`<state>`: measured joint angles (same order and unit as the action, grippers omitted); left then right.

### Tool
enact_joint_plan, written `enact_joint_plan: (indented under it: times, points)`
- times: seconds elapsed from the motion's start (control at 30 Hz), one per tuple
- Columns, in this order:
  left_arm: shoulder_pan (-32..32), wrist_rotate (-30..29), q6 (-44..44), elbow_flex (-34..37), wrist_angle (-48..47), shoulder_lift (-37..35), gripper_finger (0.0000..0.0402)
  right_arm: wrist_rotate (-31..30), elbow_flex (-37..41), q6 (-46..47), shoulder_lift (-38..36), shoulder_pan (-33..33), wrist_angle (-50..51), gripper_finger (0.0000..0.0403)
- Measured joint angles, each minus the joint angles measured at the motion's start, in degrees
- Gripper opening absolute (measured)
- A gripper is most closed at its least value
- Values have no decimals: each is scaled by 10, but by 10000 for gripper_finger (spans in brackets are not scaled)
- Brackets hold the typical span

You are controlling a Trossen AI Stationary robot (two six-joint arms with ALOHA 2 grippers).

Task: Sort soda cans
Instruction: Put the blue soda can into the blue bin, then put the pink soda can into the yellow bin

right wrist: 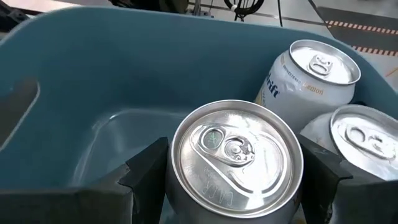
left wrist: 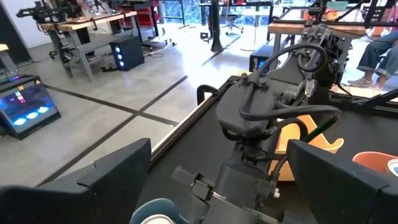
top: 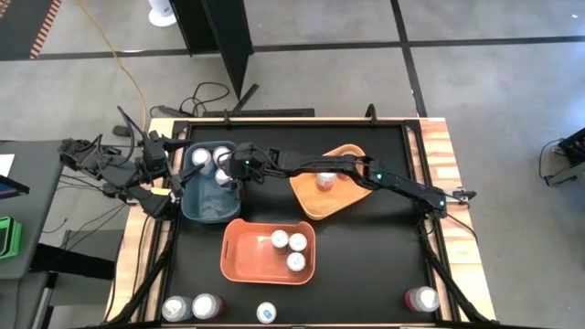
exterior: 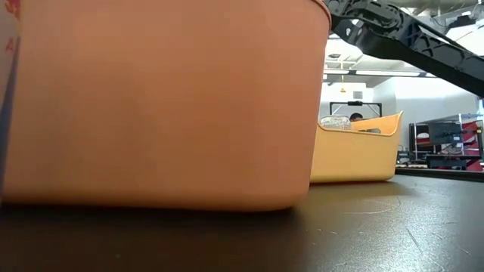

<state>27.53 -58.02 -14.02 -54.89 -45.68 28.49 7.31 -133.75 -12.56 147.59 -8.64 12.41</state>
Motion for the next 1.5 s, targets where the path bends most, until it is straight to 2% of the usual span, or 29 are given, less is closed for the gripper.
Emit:
enact_joint_plan:
  times: [0.1, 0.3, 0.6, 0.93, 1.33, 1.5]
  points:
    - [0, 0, 0, 0, 0, 0, 368, 0, 0, 0, 0, -2, 3, 273]
    - [0, 4, -1, 0, 1, 0, 368, 1, 0, 0, 0, -5, 5, 307]
    - [0, 6, -2, 0, 1, 0, 368, 1, 0, 13, 0, -5, 7, 322]
    - [0, 10, -1, 0, 1, 0, 368, 1, -2, 25, -3, -9, 5, 372]
    - [0, 10, -2, 0, 1, 0, 368, -1, -12, -18, -6, 1, 6, 377]
    - [0, 11, -3, 0, 1, 0, 368, -20, -13, -30, -19, 6, 6, 378]
